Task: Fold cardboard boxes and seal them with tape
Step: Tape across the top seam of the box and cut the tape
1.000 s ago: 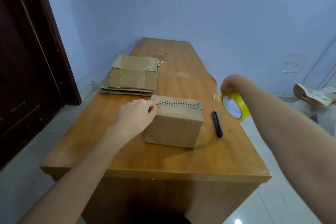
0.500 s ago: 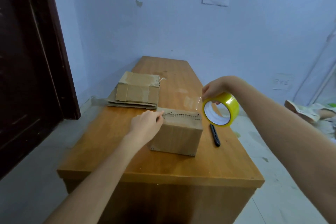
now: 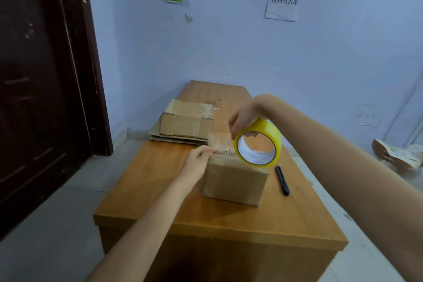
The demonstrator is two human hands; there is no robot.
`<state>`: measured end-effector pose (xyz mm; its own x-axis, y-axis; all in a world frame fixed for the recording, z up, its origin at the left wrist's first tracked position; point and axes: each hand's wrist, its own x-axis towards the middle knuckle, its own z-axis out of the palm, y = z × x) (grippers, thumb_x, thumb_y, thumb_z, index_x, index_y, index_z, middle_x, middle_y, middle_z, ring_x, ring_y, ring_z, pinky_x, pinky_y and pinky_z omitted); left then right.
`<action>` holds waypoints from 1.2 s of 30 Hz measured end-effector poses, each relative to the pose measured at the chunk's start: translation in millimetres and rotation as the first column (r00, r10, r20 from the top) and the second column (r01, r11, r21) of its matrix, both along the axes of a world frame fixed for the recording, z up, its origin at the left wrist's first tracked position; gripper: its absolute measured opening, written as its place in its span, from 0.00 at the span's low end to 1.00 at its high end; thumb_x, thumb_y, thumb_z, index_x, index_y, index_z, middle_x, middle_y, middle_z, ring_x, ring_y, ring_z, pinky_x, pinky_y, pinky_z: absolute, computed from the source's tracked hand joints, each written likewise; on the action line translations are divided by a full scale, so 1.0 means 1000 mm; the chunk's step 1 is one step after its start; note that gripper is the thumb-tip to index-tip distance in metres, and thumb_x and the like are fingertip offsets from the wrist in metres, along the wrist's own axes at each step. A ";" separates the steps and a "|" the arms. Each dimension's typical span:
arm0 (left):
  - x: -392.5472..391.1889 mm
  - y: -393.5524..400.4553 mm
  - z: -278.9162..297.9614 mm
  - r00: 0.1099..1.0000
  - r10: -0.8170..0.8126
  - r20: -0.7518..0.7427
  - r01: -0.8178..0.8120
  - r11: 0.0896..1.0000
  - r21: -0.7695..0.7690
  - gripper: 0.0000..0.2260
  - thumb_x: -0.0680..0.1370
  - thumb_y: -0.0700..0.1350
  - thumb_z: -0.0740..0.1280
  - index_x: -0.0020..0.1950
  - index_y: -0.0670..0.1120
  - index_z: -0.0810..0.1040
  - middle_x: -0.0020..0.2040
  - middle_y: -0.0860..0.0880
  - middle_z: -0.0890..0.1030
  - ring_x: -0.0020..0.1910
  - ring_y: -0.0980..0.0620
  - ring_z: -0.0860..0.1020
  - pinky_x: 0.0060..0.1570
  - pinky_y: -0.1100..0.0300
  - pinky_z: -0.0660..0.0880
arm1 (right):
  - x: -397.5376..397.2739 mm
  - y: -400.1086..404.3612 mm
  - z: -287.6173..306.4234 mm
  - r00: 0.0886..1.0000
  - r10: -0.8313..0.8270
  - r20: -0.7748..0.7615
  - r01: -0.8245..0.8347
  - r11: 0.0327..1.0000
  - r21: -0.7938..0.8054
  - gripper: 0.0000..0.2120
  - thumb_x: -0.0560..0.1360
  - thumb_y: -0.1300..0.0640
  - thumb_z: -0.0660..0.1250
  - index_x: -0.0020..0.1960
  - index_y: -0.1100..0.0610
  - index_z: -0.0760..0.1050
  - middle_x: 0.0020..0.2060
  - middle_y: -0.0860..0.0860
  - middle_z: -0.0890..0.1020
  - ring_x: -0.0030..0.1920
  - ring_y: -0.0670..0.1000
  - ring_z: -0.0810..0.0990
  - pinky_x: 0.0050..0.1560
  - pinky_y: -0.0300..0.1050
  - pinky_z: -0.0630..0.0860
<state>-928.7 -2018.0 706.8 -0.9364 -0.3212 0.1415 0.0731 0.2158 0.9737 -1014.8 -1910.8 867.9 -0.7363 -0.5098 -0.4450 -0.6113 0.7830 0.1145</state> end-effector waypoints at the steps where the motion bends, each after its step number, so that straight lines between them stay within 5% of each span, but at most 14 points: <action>1: 0.001 0.001 0.001 1.000 -0.007 0.011 0.006 0.997 0.081 0.17 0.82 0.44 0.52 0.47 0.51 0.81 0.50 0.52 0.79 0.51 0.54 0.75 0.54 0.57 0.71 | 0.001 -0.005 -0.001 1.000 0.002 0.003 -0.002 1.000 0.003 0.18 0.78 0.51 0.62 0.58 0.64 0.76 0.38 0.54 0.77 0.35 0.51 0.75 0.42 0.44 0.74; 4: 0.002 -0.004 0.001 0.998 -0.016 0.061 0.002 0.975 0.222 0.24 0.81 0.48 0.46 0.47 0.49 0.82 0.52 0.48 0.81 0.54 0.48 0.76 0.61 0.50 0.69 | 0.003 -0.018 -0.007 1.000 0.001 0.017 -0.001 0.999 0.033 0.19 0.79 0.50 0.60 0.59 0.63 0.76 0.39 0.54 0.77 0.38 0.52 0.75 0.43 0.43 0.73; 9: 0.001 -0.015 -0.007 0.986 -0.127 0.103 0.092 0.953 0.288 0.33 0.72 0.64 0.46 0.67 0.49 0.73 0.56 0.49 0.82 0.52 0.52 0.77 0.56 0.52 0.68 | -0.004 -0.027 -0.018 0.999 -0.020 0.034 0.017 0.996 0.089 0.14 0.78 0.48 0.59 0.50 0.59 0.74 0.39 0.55 0.76 0.37 0.54 0.72 0.43 0.45 0.72; 13: 0.000 -0.019 -0.001 0.993 -0.103 0.064 0.076 0.939 0.334 0.11 0.81 0.59 0.48 0.58 0.64 0.67 0.54 0.49 0.82 0.54 0.49 0.77 0.61 0.48 0.67 | -0.011 -0.027 -0.022 0.997 -0.074 0.033 0.073 0.997 0.039 0.13 0.76 0.47 0.62 0.48 0.58 0.75 0.36 0.54 0.76 0.35 0.54 0.73 0.43 0.45 0.73; 16: -0.005 -0.019 0.001 0.986 -0.109 0.125 0.067 0.952 0.299 0.21 0.76 0.65 0.58 0.60 0.54 0.76 0.54 0.49 0.82 0.53 0.49 0.79 0.63 0.48 0.72 | -0.013 -0.029 -0.025 0.995 -0.094 0.041 0.093 0.995 0.030 0.13 0.74 0.48 0.63 0.47 0.58 0.75 0.34 0.54 0.76 0.33 0.53 0.73 0.41 0.45 0.73; 18: -0.008 -0.016 0.004 0.988 -0.060 0.145 0.028 0.975 0.219 0.19 0.77 0.61 0.62 0.53 0.47 0.81 0.52 0.49 0.82 0.52 0.50 0.80 0.61 0.49 0.73 | -0.013 -0.031 -0.026 0.992 -0.114 0.051 0.113 0.993 0.022 0.13 0.74 0.48 0.64 0.45 0.59 0.75 0.32 0.53 0.75 0.31 0.52 0.73 0.39 0.44 0.73; 22: -0.010 -0.012 0.003 0.993 0.017 0.117 -0.043 0.975 0.219 0.13 0.80 0.51 0.63 0.41 0.47 0.81 0.45 0.49 0.82 0.47 0.49 0.80 0.60 0.50 0.74 | -0.009 -0.032 -0.027 0.993 -0.112 0.031 0.111 0.993 0.024 0.13 0.75 0.49 0.62 0.43 0.60 0.74 0.31 0.53 0.74 0.28 0.51 0.71 0.35 0.42 0.72; 31: -0.011 -0.011 0.004 0.992 0.035 0.119 -0.061 0.973 0.223 0.13 0.81 0.50 0.60 0.43 0.46 0.79 0.43 0.49 0.81 0.45 0.50 0.79 0.50 0.53 0.76 | 0.000 -0.032 -0.029 0.989 -0.136 -0.061 0.134 0.990 -0.035 0.16 0.76 0.46 0.60 0.40 0.58 0.74 0.27 0.49 0.79 0.30 0.49 0.74 0.46 0.45 0.75; 34: -0.009 -0.011 0.010 0.990 0.019 0.141 -0.051 0.973 0.226 0.11 0.82 0.48 0.59 0.49 0.44 0.79 0.42 0.49 0.81 0.40 0.52 0.79 0.38 0.59 0.76 | 0.000 -0.032 -0.031 0.982 -0.188 -0.033 0.184 0.980 -0.080 0.19 0.75 0.44 0.59 0.48 0.59 0.78 0.31 0.52 0.83 0.34 0.52 0.78 0.55 0.48 0.77; 36: -0.008 -0.010 0.012 0.988 0.022 0.151 -0.057 0.971 0.231 0.11 0.82 0.47 0.60 0.49 0.43 0.79 0.43 0.49 0.81 0.39 0.52 0.79 0.35 0.60 0.75 | 0.001 -0.030 -0.033 0.986 -0.165 -0.034 0.160 0.979 -0.124 0.24 0.76 0.44 0.57 0.65 0.57 0.72 0.44 0.56 0.84 0.35 0.53 0.80 0.54 0.51 0.80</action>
